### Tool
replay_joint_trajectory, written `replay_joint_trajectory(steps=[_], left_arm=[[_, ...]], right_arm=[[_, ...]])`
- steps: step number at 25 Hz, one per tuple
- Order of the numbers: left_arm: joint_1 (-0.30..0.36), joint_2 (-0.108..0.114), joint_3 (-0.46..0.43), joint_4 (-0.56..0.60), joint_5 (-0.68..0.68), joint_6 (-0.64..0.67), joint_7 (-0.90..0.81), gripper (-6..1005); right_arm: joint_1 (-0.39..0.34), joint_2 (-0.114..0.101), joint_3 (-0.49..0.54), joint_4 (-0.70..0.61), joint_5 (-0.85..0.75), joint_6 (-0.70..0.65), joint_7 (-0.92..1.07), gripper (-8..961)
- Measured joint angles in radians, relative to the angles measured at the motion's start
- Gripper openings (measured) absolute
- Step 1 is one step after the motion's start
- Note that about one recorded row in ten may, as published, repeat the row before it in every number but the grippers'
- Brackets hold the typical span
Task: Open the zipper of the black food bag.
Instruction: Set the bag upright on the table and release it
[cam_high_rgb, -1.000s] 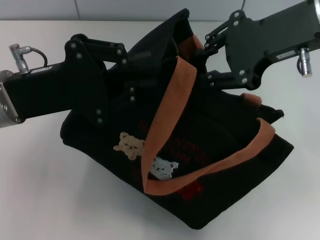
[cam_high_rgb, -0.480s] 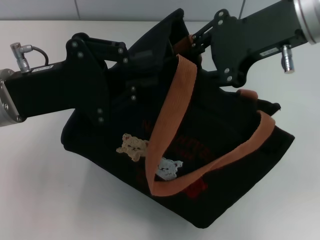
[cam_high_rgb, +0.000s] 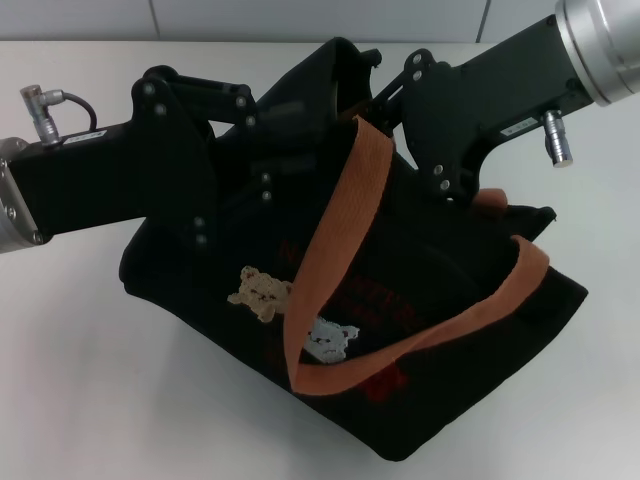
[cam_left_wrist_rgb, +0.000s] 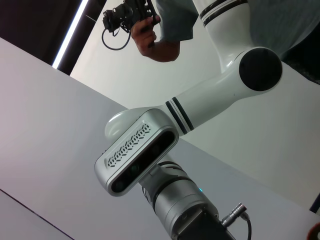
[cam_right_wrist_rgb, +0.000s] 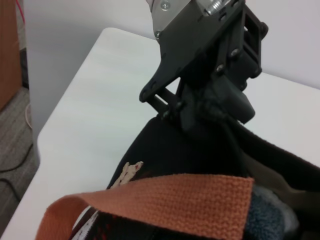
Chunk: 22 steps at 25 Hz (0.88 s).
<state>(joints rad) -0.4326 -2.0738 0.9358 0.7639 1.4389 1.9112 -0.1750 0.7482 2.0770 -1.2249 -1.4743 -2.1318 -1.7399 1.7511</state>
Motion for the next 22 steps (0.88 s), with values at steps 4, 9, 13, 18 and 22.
replay_joint_trajectory(steps=[4,9,13,18,22], left_arm=[[-0.001,0.0,0.0,0.0,0.0,0.0,0.0,191],[-0.001,0.0,0.0,0.0,0.0,0.0,0.0,191],[-0.003,0.0,0.0,0.0,0.0,0.0,0.001,191],[-0.003,0.0,0.0,0.0,0.0,0.0,0.001,191],[-0.001,0.0,0.0,0.0,0.0,0.0,0.002,191]], right_arm=[[0.01,0.0,-0.002,0.013,-0.012,-0.008,0.003,341],[0.012,0.002,-0.006,0.017,-0.016,-0.002,0.004,321],[0.021,0.002,-0.011,0.033,-0.023,0.0,0.002,305],[0.027,0.003,-0.012,0.042,-0.029,0.004,-0.014,260],[0.018,0.003,-0.011,0.035,-0.029,0.0,-0.035,146]])
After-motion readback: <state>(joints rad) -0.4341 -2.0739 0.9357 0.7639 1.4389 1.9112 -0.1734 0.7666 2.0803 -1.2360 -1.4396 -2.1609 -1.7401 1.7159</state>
